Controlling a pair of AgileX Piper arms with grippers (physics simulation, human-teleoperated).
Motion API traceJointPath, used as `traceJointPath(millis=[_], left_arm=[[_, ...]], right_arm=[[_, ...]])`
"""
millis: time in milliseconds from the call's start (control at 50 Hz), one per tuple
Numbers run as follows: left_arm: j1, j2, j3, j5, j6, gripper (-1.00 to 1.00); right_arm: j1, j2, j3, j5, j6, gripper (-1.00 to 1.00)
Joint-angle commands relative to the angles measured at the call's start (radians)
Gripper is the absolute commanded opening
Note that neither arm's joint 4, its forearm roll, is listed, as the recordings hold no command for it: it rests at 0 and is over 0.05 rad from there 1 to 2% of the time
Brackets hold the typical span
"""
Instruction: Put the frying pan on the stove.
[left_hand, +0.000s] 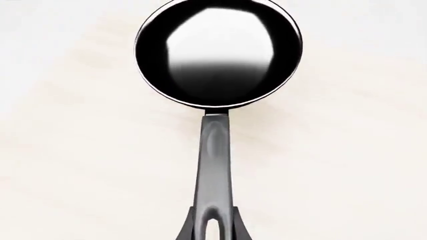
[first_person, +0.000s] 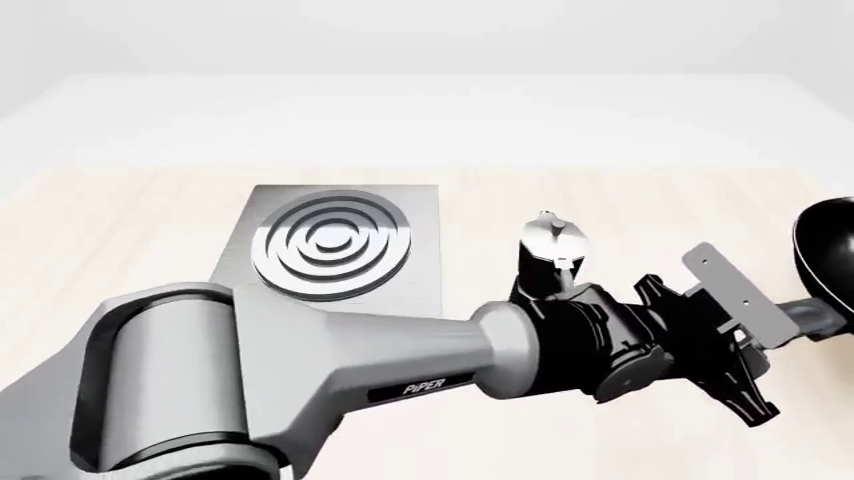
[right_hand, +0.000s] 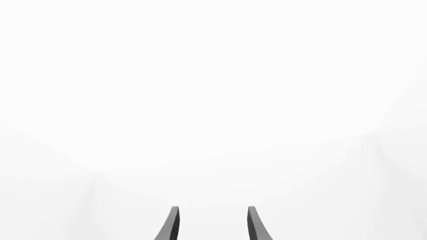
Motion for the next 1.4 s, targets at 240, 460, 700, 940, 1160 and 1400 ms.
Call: traceJointPath(millis=[240, 460, 700, 940, 1160, 1400], left_arm=[[0.030, -0.114, 0.040, -0.049, 0.023, -1.00], [0.052, -0.153, 0.065, -0.062, 0.033, -1.00], [0.086, -0.198, 0.088, -0.067, 0.045, -1.00], [0.099, -0.246, 0.127, -0.076, 0.053, -1.00], [0.128, -0.307, 0.169, -0.089, 0.063, -1.00], [0.150, -0.354, 0.213, -0.100, 0.071, -1.00]], right_arm=[[0.002, 0.000, 0.002, 0.001, -0.004, 1.00], [0.007, 0.000, 0.004, 0.003, -0.008, 1.00], [0.001, 0.000, 0.007, 0.003, -0.008, 1.00], [0.003, 0.000, 0.009, 0.004, -0.012, 1.00], [0.003, 0.000, 0.010, 0.004, -0.010, 1.00], [0.006, 0.000, 0.007, 0.004, -0.014, 1.00]])
